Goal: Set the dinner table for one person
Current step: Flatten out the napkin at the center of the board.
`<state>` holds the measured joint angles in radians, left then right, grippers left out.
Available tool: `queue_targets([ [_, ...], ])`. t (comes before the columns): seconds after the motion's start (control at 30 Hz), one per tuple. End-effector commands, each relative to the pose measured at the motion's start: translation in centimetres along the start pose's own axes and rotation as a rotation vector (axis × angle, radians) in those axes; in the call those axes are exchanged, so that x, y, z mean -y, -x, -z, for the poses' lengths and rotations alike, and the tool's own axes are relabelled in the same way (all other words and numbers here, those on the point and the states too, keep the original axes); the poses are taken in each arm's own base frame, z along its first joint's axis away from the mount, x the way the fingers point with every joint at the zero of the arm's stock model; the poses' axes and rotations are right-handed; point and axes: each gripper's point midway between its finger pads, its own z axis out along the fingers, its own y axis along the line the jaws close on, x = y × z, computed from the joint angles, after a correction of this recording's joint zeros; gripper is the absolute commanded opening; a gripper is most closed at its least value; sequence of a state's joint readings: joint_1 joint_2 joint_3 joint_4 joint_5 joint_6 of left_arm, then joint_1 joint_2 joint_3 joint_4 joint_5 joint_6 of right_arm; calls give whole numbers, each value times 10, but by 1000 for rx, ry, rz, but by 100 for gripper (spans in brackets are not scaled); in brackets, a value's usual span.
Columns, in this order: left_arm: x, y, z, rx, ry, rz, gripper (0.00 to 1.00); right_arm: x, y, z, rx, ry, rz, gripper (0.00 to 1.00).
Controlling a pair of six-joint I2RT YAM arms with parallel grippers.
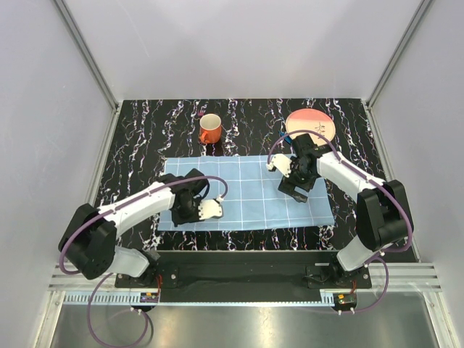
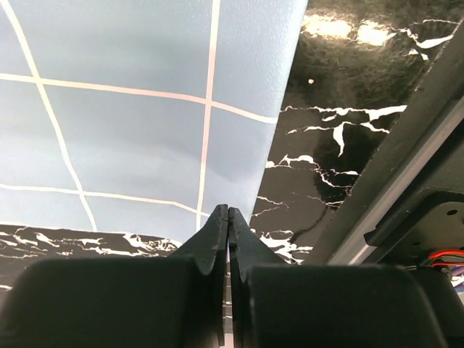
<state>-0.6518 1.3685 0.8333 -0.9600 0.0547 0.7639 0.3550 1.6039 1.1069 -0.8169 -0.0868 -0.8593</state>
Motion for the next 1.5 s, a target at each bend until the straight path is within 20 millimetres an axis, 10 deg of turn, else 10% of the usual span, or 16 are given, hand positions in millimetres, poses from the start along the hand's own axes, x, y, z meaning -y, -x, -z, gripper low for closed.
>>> queue_targets([
  [0.0,-4,5,-4,14,-22,-12,0,11,8,8,10,-38,5,94],
  [0.3,8,-39,-40,-125,-72,-10,0,6,4,8,8,-34,4,94],
  [0.73,-1,-35,-33,-117,-55,16,0,5,-3,5,-16,-34,23,93],
  [1.03,-4,-34,-33,-126,-54,17,0,-20,-41,-4,-110,10,90,34],
  [1.47,-7,-39,-34,-155,-44,2,0,-45,-67,5,-148,53,152,6],
])
